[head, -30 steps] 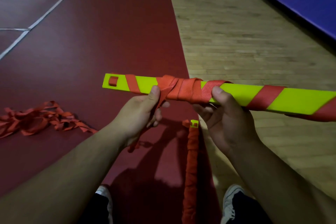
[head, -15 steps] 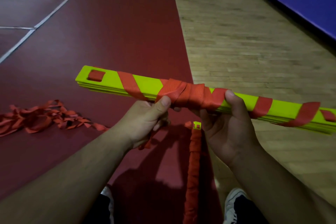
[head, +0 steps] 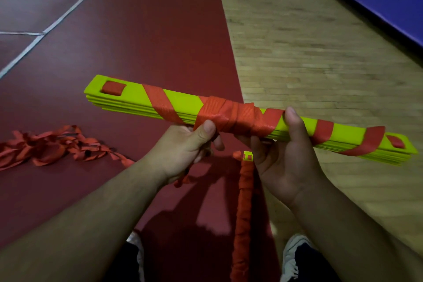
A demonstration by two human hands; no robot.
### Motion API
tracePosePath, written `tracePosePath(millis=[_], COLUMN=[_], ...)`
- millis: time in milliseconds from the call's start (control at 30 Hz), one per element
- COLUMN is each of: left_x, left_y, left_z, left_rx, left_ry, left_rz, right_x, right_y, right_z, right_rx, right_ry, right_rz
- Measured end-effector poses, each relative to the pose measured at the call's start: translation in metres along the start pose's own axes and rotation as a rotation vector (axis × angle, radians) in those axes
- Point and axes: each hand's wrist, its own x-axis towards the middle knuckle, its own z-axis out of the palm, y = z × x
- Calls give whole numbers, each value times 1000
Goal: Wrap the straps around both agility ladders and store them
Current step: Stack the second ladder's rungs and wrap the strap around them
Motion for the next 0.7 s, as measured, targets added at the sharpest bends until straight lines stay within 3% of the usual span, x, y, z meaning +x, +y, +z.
tracePosePath(millis=[133,200,333,433,700], left_x=[-1,-1,3,5,6], left_y=[6,5,3,0,-7], left_z=[1,2,6,4,-8], left_rx=[-21,-61,-347,-342,-265], left_ry=[22,45,118,114,-64], left_rz=[31,35,-109,-154,-99], right_x=[1,2,9,15,14], right_y=[-2,-2,5,7,-2], right_z=[-4,-9,-16,-16,-9], right_rx=[-18,-41,-200,-254,-128], right_ry=[-79,-196,-388,-324,-157], right_rz=[4,16,-65,-225,-258])
